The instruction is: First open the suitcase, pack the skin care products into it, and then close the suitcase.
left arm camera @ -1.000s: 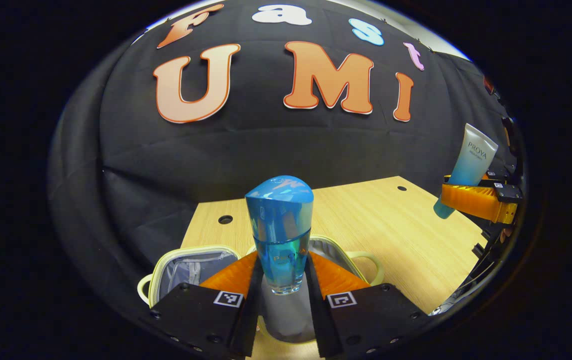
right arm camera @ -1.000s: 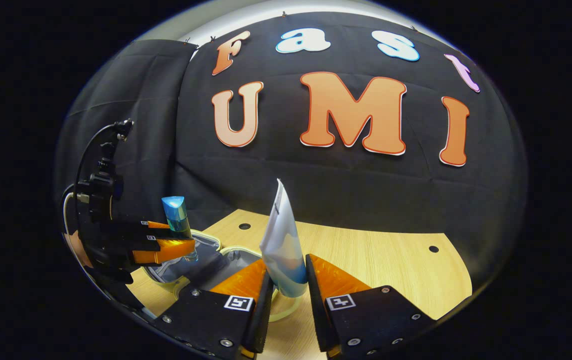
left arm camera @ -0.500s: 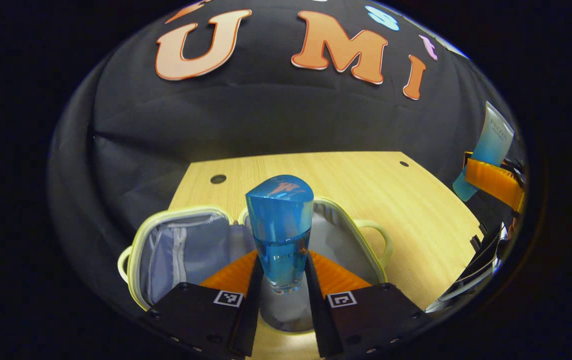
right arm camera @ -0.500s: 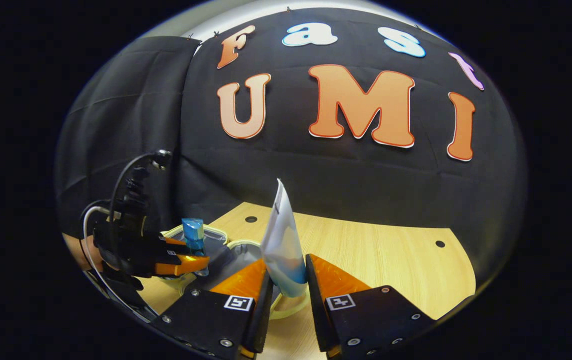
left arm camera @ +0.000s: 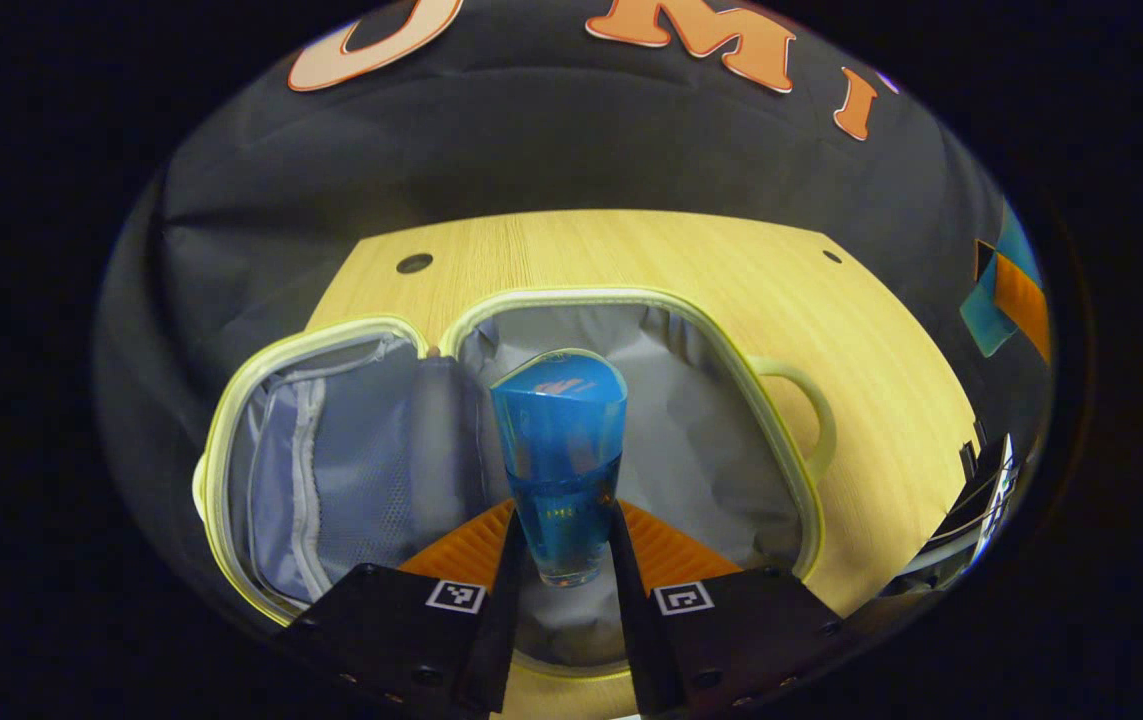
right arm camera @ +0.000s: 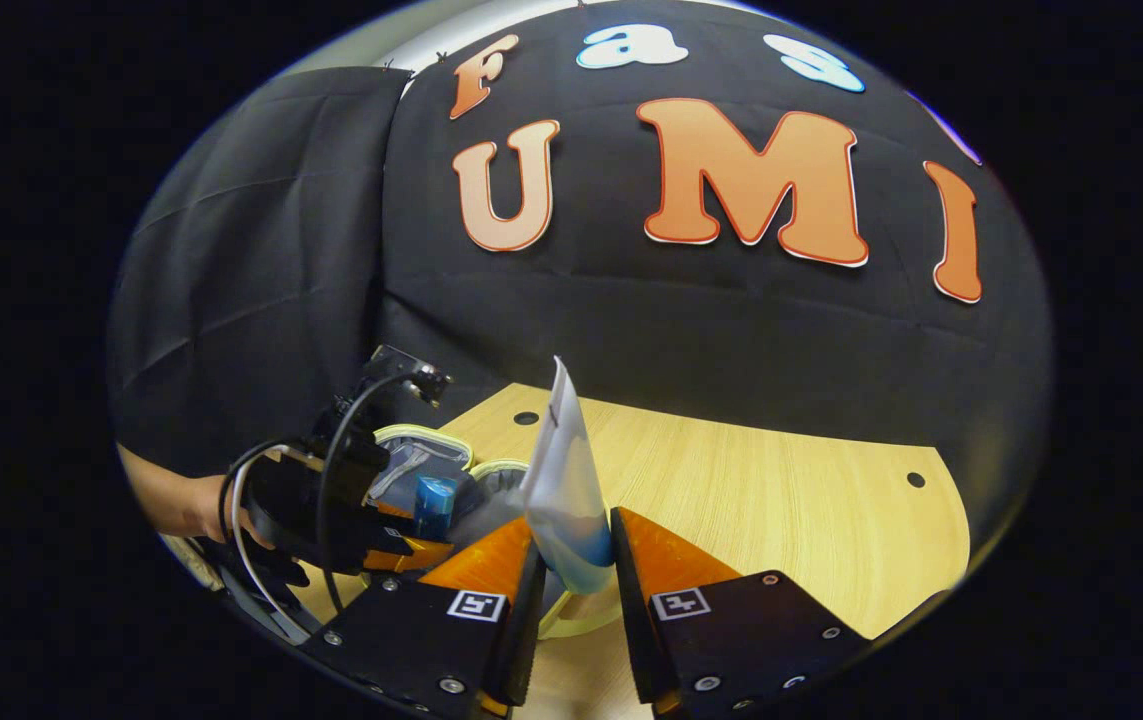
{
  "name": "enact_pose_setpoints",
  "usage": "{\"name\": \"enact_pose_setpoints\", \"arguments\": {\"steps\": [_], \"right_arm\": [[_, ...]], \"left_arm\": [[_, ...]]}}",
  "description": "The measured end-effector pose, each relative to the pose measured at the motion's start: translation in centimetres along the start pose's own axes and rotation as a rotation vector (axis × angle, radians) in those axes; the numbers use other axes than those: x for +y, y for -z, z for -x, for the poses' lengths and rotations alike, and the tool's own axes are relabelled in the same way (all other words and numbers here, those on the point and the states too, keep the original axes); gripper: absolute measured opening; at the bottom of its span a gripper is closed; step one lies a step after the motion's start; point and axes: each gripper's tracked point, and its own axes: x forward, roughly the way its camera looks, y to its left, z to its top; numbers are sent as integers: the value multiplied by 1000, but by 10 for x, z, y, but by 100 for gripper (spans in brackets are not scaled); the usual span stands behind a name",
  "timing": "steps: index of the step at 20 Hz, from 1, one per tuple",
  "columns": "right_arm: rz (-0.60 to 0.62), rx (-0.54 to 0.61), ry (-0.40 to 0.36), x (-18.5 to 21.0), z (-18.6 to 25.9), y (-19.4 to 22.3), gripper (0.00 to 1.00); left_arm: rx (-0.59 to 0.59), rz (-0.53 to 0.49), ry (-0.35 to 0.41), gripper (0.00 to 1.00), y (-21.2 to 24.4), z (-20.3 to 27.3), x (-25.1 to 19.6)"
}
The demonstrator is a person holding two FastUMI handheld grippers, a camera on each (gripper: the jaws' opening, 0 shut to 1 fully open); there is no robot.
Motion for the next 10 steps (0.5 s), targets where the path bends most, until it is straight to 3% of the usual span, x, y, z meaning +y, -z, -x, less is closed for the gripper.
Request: {"name": "enact_pose_setpoints", "arguments": {"steps": [1, 2, 10], "right_arm": [[0, 6, -9, -2, -3, 2, 44], [0, 13, -21, -3, -5, 3, 39], [-10, 61, -80, -13, -26, 18, 40]], "left_arm": [[19, -2, -12, 48, 3, -7, 1], [44, -6, -22, 46, 6, -13, 2], [167, -18, -87, 47, 10, -38, 0]]}}
